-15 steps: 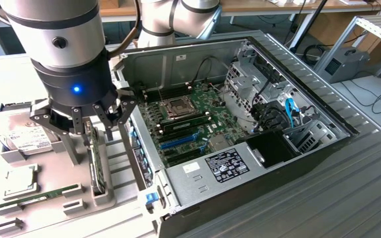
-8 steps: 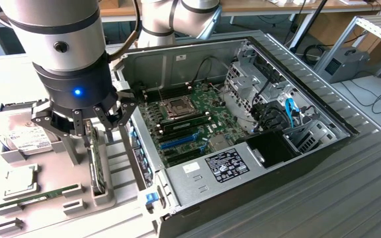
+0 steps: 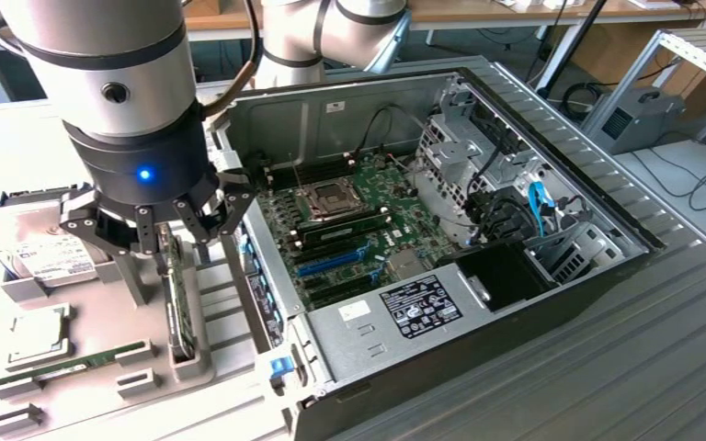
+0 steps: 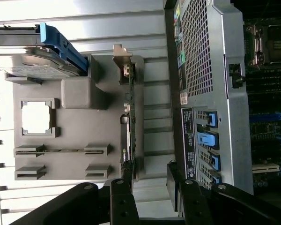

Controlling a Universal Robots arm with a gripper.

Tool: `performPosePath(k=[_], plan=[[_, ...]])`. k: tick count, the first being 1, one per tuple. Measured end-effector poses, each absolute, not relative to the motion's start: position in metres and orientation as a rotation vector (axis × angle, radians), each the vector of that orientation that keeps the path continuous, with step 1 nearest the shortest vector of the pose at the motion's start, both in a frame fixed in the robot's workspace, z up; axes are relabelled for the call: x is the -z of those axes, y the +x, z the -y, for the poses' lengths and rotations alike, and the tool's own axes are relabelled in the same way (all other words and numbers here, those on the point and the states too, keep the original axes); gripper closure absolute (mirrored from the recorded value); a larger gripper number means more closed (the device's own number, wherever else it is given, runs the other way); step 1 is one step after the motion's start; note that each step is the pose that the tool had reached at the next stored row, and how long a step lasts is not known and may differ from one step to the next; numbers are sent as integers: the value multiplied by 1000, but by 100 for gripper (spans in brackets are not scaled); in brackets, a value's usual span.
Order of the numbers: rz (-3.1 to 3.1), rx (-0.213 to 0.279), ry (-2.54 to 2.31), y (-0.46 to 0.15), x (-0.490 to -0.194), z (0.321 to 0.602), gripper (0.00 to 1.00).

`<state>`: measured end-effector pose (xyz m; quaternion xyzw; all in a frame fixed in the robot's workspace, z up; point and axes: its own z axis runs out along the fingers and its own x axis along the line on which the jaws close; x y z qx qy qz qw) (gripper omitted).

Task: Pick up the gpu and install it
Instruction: 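Pick up the gpu and move the gpu toward the slot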

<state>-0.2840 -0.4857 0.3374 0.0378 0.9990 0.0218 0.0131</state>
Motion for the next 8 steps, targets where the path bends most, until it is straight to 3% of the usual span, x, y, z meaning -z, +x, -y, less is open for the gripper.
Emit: performPosePath(k=[8], plan=[[-3113, -68, 118, -284, -334, 486, 58]])
